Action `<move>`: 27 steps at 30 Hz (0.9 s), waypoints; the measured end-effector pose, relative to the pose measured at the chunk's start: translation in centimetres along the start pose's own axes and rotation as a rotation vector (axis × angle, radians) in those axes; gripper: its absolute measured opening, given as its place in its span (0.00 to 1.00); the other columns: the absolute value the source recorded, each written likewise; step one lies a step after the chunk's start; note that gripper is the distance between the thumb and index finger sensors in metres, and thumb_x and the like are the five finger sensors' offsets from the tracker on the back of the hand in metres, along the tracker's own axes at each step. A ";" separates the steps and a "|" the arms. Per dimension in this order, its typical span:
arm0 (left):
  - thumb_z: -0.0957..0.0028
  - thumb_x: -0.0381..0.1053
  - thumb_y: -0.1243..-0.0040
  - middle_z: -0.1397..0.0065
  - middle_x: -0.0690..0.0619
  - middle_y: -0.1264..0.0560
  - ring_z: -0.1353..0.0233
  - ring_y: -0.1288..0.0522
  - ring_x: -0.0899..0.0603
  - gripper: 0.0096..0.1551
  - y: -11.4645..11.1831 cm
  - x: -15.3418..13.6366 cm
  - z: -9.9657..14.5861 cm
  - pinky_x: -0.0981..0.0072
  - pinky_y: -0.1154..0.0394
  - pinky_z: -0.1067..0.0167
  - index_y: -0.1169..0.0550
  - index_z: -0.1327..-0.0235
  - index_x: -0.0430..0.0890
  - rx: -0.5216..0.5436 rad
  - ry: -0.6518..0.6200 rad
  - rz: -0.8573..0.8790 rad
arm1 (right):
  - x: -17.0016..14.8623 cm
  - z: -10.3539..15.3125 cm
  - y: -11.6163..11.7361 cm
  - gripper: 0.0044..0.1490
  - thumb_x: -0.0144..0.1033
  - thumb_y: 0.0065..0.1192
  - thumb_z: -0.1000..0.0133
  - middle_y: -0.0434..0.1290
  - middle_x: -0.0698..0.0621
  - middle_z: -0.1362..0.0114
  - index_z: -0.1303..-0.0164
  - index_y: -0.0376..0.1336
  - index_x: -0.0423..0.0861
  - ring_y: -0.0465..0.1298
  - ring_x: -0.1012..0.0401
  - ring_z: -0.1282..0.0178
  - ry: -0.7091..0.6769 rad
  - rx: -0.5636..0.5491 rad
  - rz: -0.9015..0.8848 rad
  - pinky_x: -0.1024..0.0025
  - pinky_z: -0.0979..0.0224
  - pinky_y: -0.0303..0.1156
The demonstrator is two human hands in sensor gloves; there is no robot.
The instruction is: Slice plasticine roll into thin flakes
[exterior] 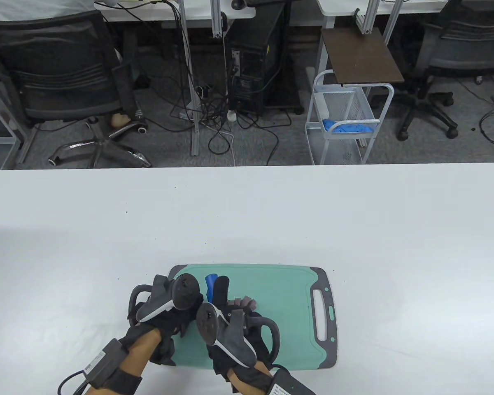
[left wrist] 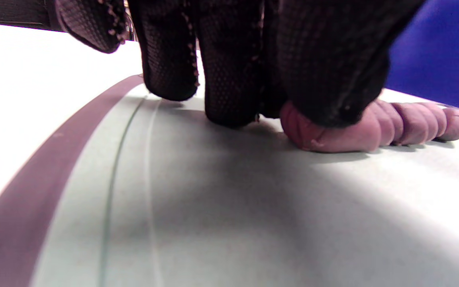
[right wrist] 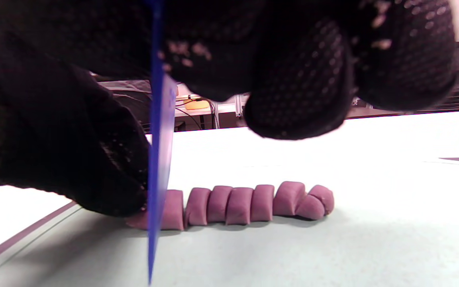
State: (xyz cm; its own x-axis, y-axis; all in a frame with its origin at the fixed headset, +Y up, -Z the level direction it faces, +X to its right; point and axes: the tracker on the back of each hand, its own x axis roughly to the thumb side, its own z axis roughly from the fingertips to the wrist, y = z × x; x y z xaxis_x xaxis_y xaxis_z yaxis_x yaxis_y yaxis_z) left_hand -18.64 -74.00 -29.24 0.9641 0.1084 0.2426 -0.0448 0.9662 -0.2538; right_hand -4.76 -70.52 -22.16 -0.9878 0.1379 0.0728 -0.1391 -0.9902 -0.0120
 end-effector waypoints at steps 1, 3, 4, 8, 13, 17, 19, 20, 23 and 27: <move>0.70 0.61 0.24 0.43 0.60 0.13 0.27 0.21 0.40 0.27 0.0 0.0 0.0 0.38 0.31 0.28 0.12 0.53 0.59 0.000 0.000 0.001 | 0.0 0.0 0.0 0.55 0.47 0.66 0.51 0.80 0.51 0.67 0.23 0.39 0.43 0.83 0.49 0.64 -0.001 0.004 -0.004 0.44 0.54 0.78; 0.70 0.61 0.24 0.43 0.61 0.13 0.27 0.21 0.40 0.27 0.0 0.0 0.0 0.38 0.30 0.28 0.12 0.53 0.59 0.001 -0.001 0.002 | 0.2 0.1 0.1 0.55 0.47 0.66 0.51 0.80 0.50 0.67 0.23 0.39 0.43 0.83 0.49 0.64 -0.006 0.014 -0.013 0.44 0.54 0.78; 0.70 0.61 0.24 0.43 0.60 0.13 0.27 0.21 0.40 0.27 0.0 0.0 0.0 0.38 0.30 0.28 0.12 0.54 0.59 0.002 -0.001 0.003 | 0.2 0.1 0.2 0.55 0.47 0.66 0.51 0.80 0.50 0.67 0.23 0.39 0.43 0.83 0.49 0.64 -0.006 0.016 -0.011 0.44 0.54 0.78; 0.70 0.61 0.24 0.44 0.60 0.12 0.28 0.20 0.40 0.27 0.0 0.0 0.0 0.38 0.30 0.28 0.12 0.54 0.59 0.002 -0.003 0.008 | 0.3 0.1 0.4 0.55 0.47 0.66 0.51 0.80 0.51 0.67 0.24 0.39 0.43 0.83 0.50 0.64 -0.007 0.021 -0.006 0.44 0.54 0.78; 0.70 0.60 0.23 0.45 0.60 0.12 0.28 0.20 0.40 0.27 0.0 -0.1 -0.1 0.38 0.30 0.28 0.11 0.55 0.58 0.004 -0.005 0.012 | 0.4 0.0 0.7 0.55 0.47 0.66 0.51 0.80 0.50 0.67 0.24 0.39 0.43 0.83 0.49 0.64 -0.007 0.027 0.004 0.44 0.54 0.78; 0.70 0.60 0.23 0.46 0.60 0.12 0.28 0.20 0.40 0.26 0.0 0.0 -0.1 0.38 0.30 0.28 0.11 0.55 0.58 0.006 -0.006 0.012 | 0.4 -0.1 1.0 0.55 0.47 0.66 0.51 0.80 0.50 0.67 0.24 0.39 0.43 0.83 0.49 0.64 -0.007 0.026 0.012 0.44 0.54 0.78; 0.70 0.60 0.23 0.47 0.60 0.12 0.28 0.20 0.41 0.26 0.0 0.0 -0.1 0.38 0.30 0.28 0.11 0.55 0.58 0.007 -0.007 0.011 | 0.5 -0.1 1.1 0.55 0.47 0.66 0.51 0.79 0.50 0.67 0.24 0.39 0.43 0.83 0.50 0.64 -0.008 0.025 0.016 0.44 0.54 0.78; 0.70 0.60 0.23 0.47 0.60 0.12 0.28 0.20 0.41 0.26 0.0 0.0 -0.1 0.38 0.30 0.28 0.11 0.55 0.58 0.008 -0.007 0.010 | 0.5 -0.1 1.1 0.55 0.47 0.66 0.50 0.79 0.50 0.67 0.24 0.39 0.43 0.83 0.49 0.64 -0.009 0.024 0.018 0.44 0.54 0.78; 0.70 0.60 0.23 0.47 0.60 0.12 0.28 0.20 0.41 0.26 -0.1 0.0 -0.1 0.38 0.30 0.28 0.11 0.55 0.57 0.009 -0.008 0.008 | 0.6 -0.2 1.3 0.55 0.47 0.66 0.50 0.79 0.51 0.67 0.24 0.39 0.43 0.83 0.49 0.64 -0.011 0.022 0.023 0.44 0.54 0.78; 0.69 0.59 0.23 0.48 0.59 0.12 0.28 0.20 0.41 0.26 -0.1 0.0 -0.1 0.38 0.30 0.28 0.11 0.56 0.56 0.013 -0.009 0.012 | 0.6 -0.5 1.6 0.55 0.47 0.66 0.50 0.79 0.51 0.67 0.24 0.39 0.43 0.83 0.49 0.64 -0.010 0.024 0.021 0.44 0.54 0.78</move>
State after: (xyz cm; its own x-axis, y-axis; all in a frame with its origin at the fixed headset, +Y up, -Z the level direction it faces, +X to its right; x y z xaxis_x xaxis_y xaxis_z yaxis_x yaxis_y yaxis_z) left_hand -18.62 -74.11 -29.33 0.9610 0.1218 0.2485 -0.0593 0.9677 -0.2450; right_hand -5.56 -72.02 -22.60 -0.9897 0.1171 0.0830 -0.1166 -0.9931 0.0104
